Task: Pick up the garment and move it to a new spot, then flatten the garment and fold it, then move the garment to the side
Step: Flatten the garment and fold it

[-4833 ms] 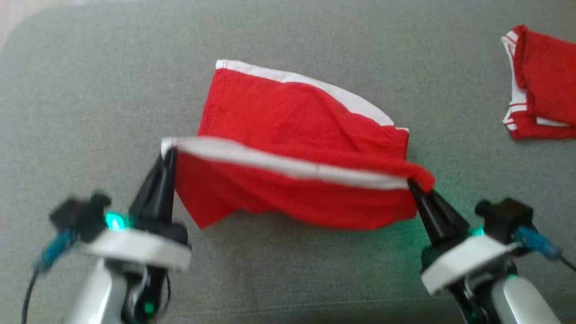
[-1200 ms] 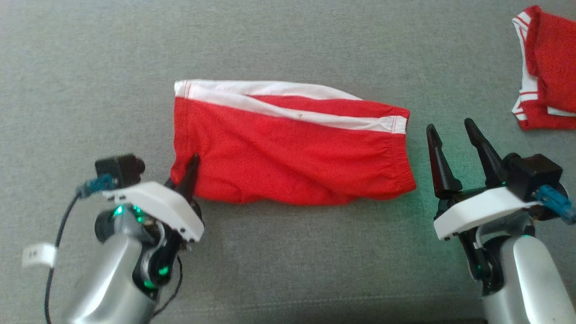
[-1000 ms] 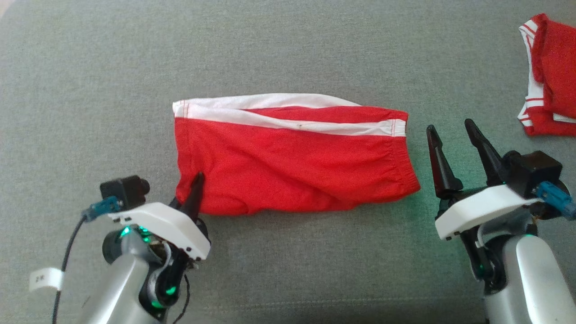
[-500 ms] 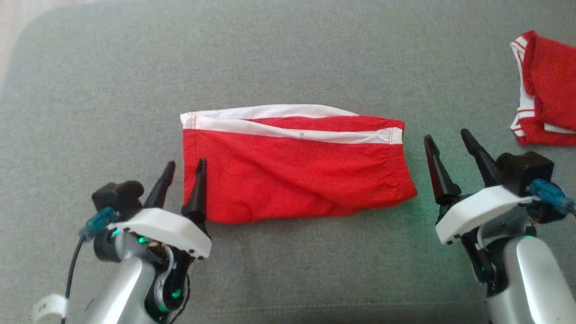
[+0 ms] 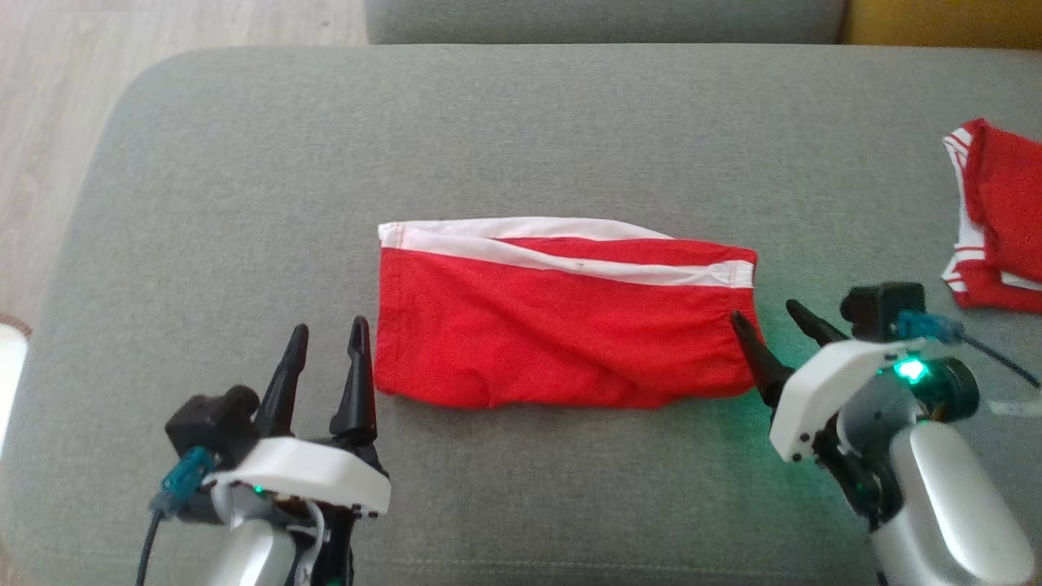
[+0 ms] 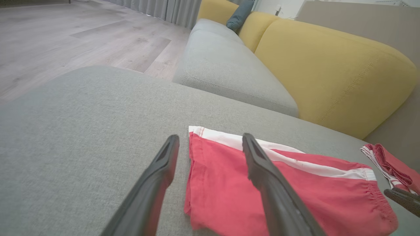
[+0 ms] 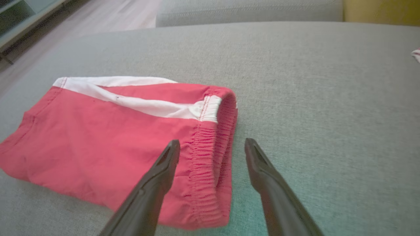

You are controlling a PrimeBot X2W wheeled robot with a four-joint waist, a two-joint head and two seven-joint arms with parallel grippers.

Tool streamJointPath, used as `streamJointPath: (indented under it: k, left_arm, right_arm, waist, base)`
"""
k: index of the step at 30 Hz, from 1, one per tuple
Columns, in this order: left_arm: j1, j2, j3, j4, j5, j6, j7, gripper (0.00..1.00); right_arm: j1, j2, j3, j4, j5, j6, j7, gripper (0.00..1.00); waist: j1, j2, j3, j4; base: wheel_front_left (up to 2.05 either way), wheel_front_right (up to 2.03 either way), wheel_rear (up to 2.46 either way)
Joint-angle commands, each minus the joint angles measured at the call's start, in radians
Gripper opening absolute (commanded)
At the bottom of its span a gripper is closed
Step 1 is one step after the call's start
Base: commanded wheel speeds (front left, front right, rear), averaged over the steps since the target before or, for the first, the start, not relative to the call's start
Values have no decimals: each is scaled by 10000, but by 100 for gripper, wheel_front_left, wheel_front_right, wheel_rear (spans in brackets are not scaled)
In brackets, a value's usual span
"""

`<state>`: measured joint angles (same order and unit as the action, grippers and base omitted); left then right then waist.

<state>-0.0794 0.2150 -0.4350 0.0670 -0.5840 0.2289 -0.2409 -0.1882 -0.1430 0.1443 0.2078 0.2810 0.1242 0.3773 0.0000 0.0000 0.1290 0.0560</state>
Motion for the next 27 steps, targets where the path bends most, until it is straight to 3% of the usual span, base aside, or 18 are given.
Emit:
streamJointPath:
  k: [1, 5, 19, 20, 21, 22, 23, 24, 25, 27]
  left_arm:
    - [-219, 39, 427, -360, 23, -17, -150, 100]
    - [-161, -137, 364, -361, 168, -92, -180, 100]
    - [-221, -415, 478, -344, 411, -230, -203, 100]
    - [-229, -425, 494, -330, 420, -242, -204, 100]
    - [-235, -433, 512, -315, 432, -248, -204, 100]
    - [-240, -441, 528, -302, 445, -251, -205, 100]
    - [-244, -449, 540, -295, 460, -254, -205, 100]
    - [-246, -453, 554, -292, 474, -256, -205, 100]
    - [-241, -452, 575, -290, 484, -258, -206, 100]
    - [-225, -449, 622, -295, 507, -254, -206, 100]
  right_arm:
    - [-715, -196, 266, -29, 11, 65, 129, 100]
    - [-1351, -435, 460, 1243, 55, 65, 620, 100]
    - [-2641, -720, 321, 3610, 597, 65, 1488, 100]
    - [-2725, -698, 338, 3751, 706, 65, 1587, 91]
    - [-2803, -675, 372, 3875, 804, 65, 1681, 74]
    - [-2875, -661, 406, 3980, 895, 65, 1753, 49]
    - [-2939, -639, 444, 4071, 1001, 65, 1816, 38]
    - [-3000, -618, 491, 4151, 1115, 65, 1877, 14]
    - [-3064, -611, 543, 4213, 1227, 65, 1918, 0]
    - [-3203, -636, 651, 4264, 1427, 65, 1999, 0]
  waist:
    - [0, 0, 4, 156]
    - [0, 0, 116, 514]
    - [0, 0, 418, 1010]
    - [0, 0, 421, 1013]
    - [0, 0, 422, 1010]
    - [0, 0, 423, 1005]
    - [0, 0, 422, 996]
    - [0, 0, 416, 977]
    - [0, 0, 408, 942]
    - [0, 0, 380, 843]
  base:
    - [0, 0, 0]
    - [0, 0, 0]
    - [0, 0, 0]
    - [0, 0, 0]
    - [0, 0, 0]
    - [0, 0, 0]
    - [0, 0, 0]
    - [0, 0, 0]
    - [0, 0, 0]
    - [0, 0, 0]
